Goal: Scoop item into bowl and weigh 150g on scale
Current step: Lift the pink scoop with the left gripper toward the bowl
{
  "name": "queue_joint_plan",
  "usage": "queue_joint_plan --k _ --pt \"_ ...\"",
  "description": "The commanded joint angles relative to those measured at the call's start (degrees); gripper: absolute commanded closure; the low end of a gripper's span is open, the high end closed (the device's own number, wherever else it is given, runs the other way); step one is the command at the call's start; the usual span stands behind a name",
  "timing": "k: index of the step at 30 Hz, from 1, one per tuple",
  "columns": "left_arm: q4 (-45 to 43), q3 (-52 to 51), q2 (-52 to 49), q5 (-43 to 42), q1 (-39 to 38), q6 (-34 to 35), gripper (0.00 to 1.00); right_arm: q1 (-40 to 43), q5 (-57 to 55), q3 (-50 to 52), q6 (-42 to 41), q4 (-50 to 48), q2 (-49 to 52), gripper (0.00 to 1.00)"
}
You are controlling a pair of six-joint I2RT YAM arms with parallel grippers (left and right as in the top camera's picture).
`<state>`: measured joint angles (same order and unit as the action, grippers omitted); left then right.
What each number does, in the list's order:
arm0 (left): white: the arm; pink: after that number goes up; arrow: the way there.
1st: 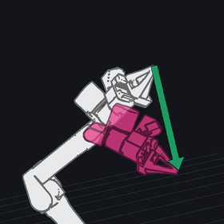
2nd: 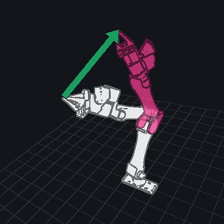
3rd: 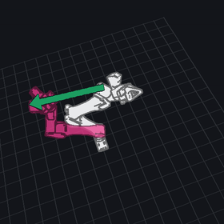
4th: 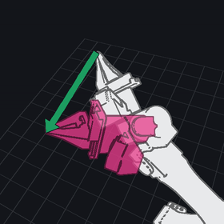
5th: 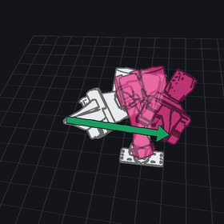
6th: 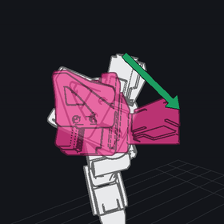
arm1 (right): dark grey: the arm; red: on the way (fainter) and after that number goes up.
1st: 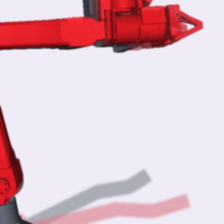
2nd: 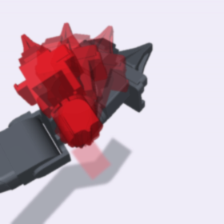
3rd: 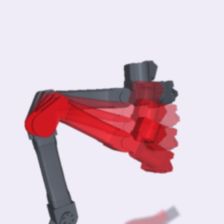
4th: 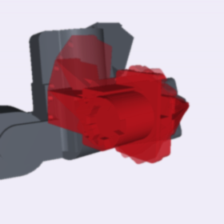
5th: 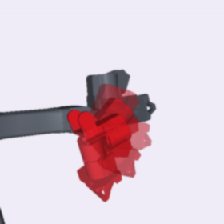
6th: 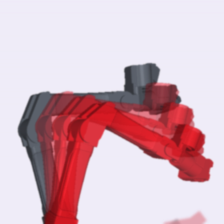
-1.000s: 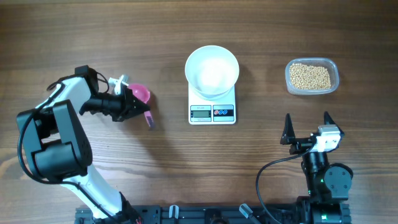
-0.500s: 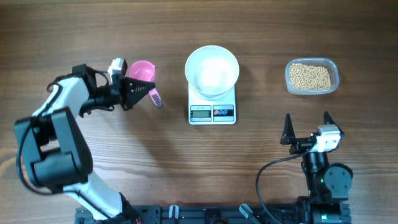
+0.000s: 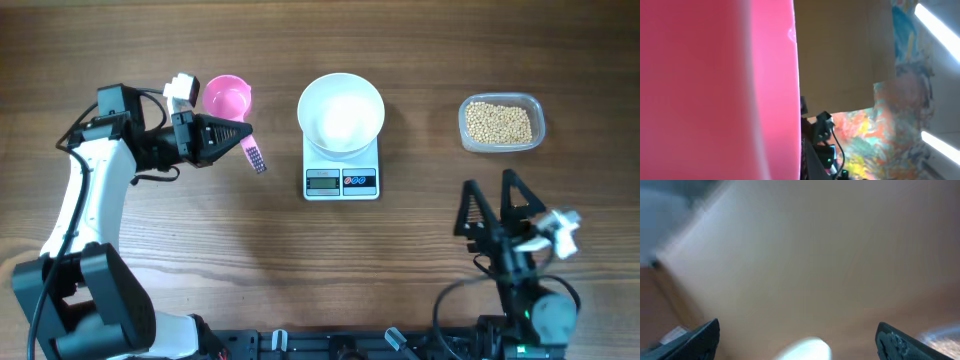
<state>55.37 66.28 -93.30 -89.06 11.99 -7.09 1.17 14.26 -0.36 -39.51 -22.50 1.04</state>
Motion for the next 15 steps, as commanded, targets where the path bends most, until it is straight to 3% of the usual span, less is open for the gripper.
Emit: queue_joint_plan --k 1,8,12,15 --pt "-0.1 0.6 0.7 -1.3 -0.2 5.9 0.96 -0.2 0.5 -0.5 -8.6 -11.0 -0.2 0.00" --pt "-0.2 0.6 0.7 -1.3 -0.2 9.3 0.96 -0.2 4.5 -12.3 -8.4 -1.8 5.2 0.00" --pt "-8.0 0.6 0.7 -1.3 -0.1 9.5 0.96 -0.2 12.1 -26.8 -2.2 11.8 18.6 0.00" --pt "-15.0 0.6 0.7 0.0 -0.1 18.3 0.96 -0.2 17.9 -35.3 -0.9 18.5 28.0 0.00"
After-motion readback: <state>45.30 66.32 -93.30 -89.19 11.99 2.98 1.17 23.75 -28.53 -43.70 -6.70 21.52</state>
